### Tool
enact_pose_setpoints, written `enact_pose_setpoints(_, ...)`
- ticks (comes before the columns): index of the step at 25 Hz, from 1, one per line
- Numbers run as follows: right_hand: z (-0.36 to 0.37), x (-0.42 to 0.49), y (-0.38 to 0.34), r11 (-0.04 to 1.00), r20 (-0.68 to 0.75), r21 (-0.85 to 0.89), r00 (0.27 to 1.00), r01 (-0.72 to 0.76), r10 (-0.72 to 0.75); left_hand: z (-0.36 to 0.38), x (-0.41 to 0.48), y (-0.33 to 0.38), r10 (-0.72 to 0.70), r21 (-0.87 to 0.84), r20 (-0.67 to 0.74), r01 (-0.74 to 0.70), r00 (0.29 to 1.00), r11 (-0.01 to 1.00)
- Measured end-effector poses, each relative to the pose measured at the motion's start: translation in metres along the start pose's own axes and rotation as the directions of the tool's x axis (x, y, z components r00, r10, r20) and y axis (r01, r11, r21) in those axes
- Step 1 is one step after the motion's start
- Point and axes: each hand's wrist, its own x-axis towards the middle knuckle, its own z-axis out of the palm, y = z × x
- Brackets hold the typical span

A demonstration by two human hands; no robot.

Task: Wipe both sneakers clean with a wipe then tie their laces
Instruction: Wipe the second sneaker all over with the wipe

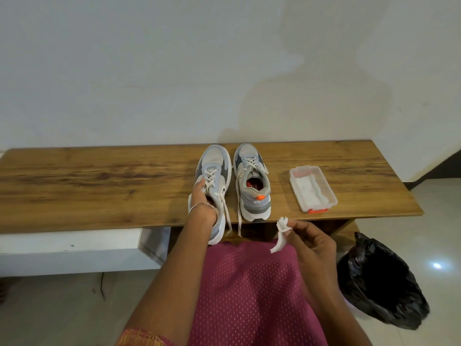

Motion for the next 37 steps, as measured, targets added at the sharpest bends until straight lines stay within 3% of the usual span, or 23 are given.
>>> enact_pose_setpoints(5,-0.002,-0.018,-0.023,0.996,0.022,0.048,0.996,0.08,-0.082,-0.01,-0.074,0.007,0.002,-0.059,0.289,0.016,0.957,0.998)
enact_pose_setpoints(10,0.007,-0.045,-0.055,0.966,0.092,0.059,0.963,0.25,-0.255,-0.019,-0.155,-0.006,-0.044,0.001,0.422,0.049,0.905,0.999)
enact_pose_setpoints(14,0.007,-0.061,-0.079,0.886,0.046,-0.074,0.889,0.458,-0.456,-0.027,-0.196,-0.021,-0.109,0.044,0.518,0.1,0.848,0.994)
enact_pose_setpoints(17,0.005,-0.068,-0.088,0.765,-0.025,-0.252,0.787,0.592,-0.617,-0.036,-0.213,-0.032,-0.137,0.067,0.559,0.12,0.818,0.99)
enact_pose_setpoints(19,0.007,-0.075,-0.083,0.676,0.008,-0.358,0.726,0.644,-0.688,-0.041,-0.224,-0.038,-0.164,0.061,0.607,0.16,0.777,0.985)
enact_pose_setpoints(22,0.012,-0.097,-0.058,0.503,0.132,-0.487,0.629,0.714,-0.766,-0.046,-0.24,-0.043,-0.159,0.043,0.629,0.171,0.761,0.984)
enact_pose_setpoints(28,0.017,-0.137,-0.035,0.402,0.258,-0.483,0.565,0.778,-0.784,-0.053,-0.25,-0.036,-0.136,0.028,0.583,0.148,0.801,0.989)
enact_pose_setpoints(32,0.013,-0.104,-0.07,0.224,0.229,-0.618,0.446,0.754,-0.865,-0.049,-0.27,-0.041,-0.159,0.003,0.627,0.201,0.763,0.979)
enact_pose_setpoints(34,0.012,-0.097,-0.083,0.211,0.199,-0.639,0.424,0.739,-0.883,-0.047,-0.275,-0.042,-0.155,0.002,0.629,0.198,0.762,0.98)
enact_pose_setpoints(37,0.014,-0.113,-0.074,0.206,0.264,-0.588,0.427,0.782,-0.865,-0.046,-0.272,-0.034,-0.176,0.012,0.608,0.213,0.774,0.977)
